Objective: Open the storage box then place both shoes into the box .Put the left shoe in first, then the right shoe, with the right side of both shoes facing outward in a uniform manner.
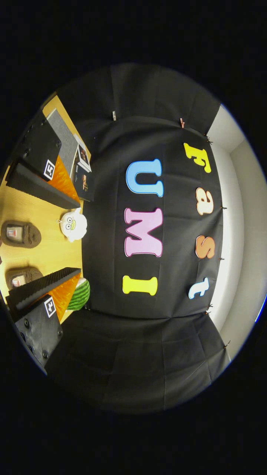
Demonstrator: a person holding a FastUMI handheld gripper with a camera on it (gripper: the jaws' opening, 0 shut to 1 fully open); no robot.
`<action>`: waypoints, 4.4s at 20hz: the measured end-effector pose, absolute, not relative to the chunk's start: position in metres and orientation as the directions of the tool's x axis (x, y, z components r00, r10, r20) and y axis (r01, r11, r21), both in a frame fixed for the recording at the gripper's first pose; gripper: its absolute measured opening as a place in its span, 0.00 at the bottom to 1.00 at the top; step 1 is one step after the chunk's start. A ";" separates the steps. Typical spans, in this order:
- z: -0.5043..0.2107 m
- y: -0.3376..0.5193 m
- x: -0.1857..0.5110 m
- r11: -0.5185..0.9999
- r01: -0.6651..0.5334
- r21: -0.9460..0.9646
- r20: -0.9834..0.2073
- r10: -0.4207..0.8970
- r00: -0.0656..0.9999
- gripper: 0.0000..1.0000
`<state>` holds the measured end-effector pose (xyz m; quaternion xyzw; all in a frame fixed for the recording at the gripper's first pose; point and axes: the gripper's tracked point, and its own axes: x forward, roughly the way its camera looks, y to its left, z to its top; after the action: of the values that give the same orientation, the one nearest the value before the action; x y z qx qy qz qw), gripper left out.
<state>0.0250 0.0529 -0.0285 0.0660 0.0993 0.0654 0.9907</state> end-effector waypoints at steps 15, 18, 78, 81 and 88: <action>-0.132 0.170 0.013 0.696 -0.042 0.717 -0.514 0.569 0.642 0.98; -0.148 0.191 -0.007 0.658 -0.063 0.750 -0.535 0.660 0.528 0.98; -0.016 0.433 -0.033 0.417 -0.293 0.860 -0.416 0.907 0.068 0.06; -0.018 0.473 -0.045 0.421 -0.271 0.866 -0.425 0.904 0.045 0.06; -0.041 0.542 -0.064 0.481 -0.280 0.831 -0.492 0.870 0.036 0.06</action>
<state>-0.0643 0.5416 -0.0408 0.2710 0.5444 0.4311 0.6666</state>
